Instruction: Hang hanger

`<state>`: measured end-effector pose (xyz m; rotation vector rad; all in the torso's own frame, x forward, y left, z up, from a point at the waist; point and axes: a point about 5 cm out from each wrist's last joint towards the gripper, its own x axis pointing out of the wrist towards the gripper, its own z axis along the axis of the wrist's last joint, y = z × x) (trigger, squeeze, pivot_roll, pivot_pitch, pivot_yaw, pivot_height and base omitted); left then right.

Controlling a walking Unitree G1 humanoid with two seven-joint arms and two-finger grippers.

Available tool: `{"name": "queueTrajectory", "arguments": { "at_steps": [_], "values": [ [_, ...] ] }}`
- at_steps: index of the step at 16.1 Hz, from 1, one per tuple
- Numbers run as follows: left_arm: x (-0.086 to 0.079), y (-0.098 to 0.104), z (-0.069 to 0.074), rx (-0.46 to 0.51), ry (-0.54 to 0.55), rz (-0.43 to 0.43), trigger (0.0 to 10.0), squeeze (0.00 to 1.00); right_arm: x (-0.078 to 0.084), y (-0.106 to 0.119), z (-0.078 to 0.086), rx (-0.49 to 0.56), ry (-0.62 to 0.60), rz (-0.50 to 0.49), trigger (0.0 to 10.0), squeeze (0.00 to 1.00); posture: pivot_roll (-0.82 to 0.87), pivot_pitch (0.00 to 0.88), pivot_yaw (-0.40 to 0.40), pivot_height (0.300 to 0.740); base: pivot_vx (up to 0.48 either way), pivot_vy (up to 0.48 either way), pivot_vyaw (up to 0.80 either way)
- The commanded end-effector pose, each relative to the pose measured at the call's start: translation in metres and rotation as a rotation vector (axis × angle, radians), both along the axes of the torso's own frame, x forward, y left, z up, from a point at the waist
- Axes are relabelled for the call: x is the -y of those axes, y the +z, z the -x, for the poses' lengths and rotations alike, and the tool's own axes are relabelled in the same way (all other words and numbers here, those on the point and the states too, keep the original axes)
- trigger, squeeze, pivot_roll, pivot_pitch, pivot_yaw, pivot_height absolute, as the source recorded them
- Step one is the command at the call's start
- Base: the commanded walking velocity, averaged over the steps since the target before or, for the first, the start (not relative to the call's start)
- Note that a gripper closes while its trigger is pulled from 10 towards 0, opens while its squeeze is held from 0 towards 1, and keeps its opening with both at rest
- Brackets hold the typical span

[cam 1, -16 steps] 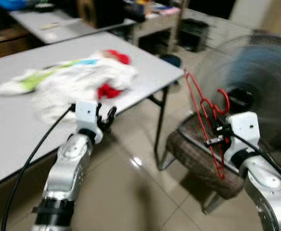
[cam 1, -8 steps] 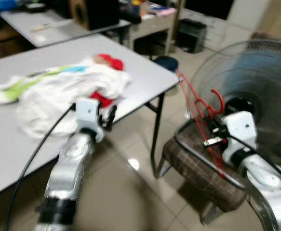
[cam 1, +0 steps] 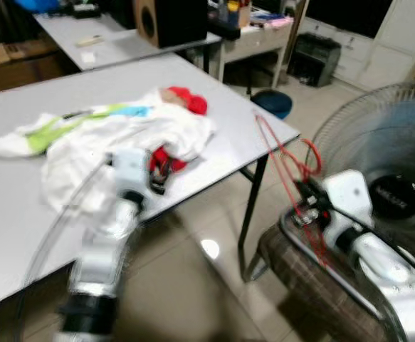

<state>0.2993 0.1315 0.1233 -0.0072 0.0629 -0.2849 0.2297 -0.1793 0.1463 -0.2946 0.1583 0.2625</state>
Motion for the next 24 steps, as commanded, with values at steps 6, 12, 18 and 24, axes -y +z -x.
{"name": "queueTrajectory", "arguments": {
  "at_steps": [6,12,18,24],
  "values": [
    [-0.018,-0.011,0.001,0.0,0.016,-0.21,10.0,1.0,0.007,0.013,0.013,0.049,0.019,0.038,10.0,0.0,-0.14,0.0,0.027,0.74,0.0,0.0,0.0],
    [-0.014,-0.026,0.002,-0.083,-0.036,-0.095,8.5,0.0,0.01,0.009,0.019,0.025,0.03,0.066,10.0,0.0,-0.16,0.0,0.047,0.74,0.0,0.0,0.0],
    [-0.023,-0.034,-0.005,-0.069,0.043,-0.318,0.0,0.0,0.004,0.002,0.025,-0.007,0.085,0.097,10.0,0.0,-0.15,0.0,0.054,0.74,0.0,0.0,0.0],
    [-0.035,-0.038,-0.008,-0.075,0.072,-0.412,0.0,0.0,-0.006,-0.002,0.025,-0.017,0.16,0.102,10.0,0.0,-0.14,0.0,0.048,0.74,0.0,0.0,0.0]
  ]
}}
